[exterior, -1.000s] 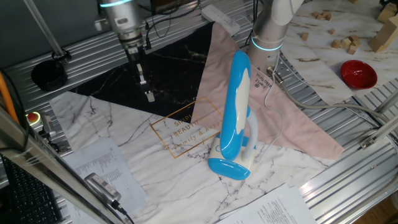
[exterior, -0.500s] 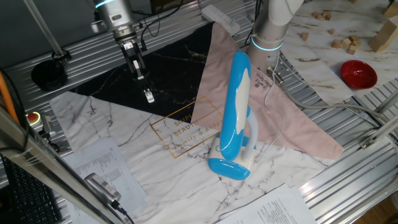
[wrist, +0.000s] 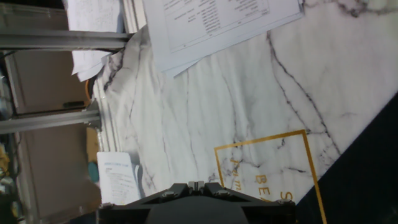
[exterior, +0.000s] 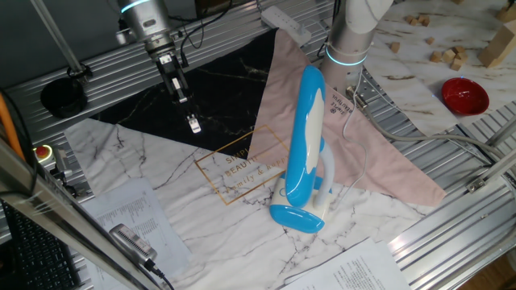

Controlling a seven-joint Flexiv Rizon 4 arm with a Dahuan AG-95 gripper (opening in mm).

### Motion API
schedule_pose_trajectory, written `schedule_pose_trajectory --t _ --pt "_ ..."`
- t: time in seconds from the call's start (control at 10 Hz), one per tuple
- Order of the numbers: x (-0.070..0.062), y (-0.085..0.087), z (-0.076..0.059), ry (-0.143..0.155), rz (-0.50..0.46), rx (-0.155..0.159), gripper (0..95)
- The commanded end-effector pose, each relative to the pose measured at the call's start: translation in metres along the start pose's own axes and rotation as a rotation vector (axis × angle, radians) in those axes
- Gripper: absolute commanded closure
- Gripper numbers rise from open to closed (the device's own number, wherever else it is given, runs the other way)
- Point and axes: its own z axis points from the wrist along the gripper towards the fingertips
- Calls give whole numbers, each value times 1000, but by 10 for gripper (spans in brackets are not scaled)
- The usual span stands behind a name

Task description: Turn on the desk lamp by pressing the button

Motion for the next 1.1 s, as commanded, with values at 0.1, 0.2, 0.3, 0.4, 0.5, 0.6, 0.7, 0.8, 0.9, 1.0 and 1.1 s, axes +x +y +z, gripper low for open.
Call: schedule_pose_trajectory --t 0.1,0.2,0.3,0.4,0.5,0.6,0.7,0.8,0.9,1.0,1.1 --pt "-1 0 0 3 33 -67 950" --pt "-1 0 0 7 37 -54 950" --pt "-1 0 0 9 35 -35 950" --pt "-1 0 0 17 33 -4 950" --pt "-1 0 0 22 48 -3 950" --pt "-1 0 0 21 54 -2 950" --pt "-1 0 0 21 54 0 950" --pt "-1 0 0 21 61 -1 950" --pt "-1 0 0 19 79 9 950" --pt "-1 0 0 18 91 18 950" --pt "-1 0 0 12 94 29 950"
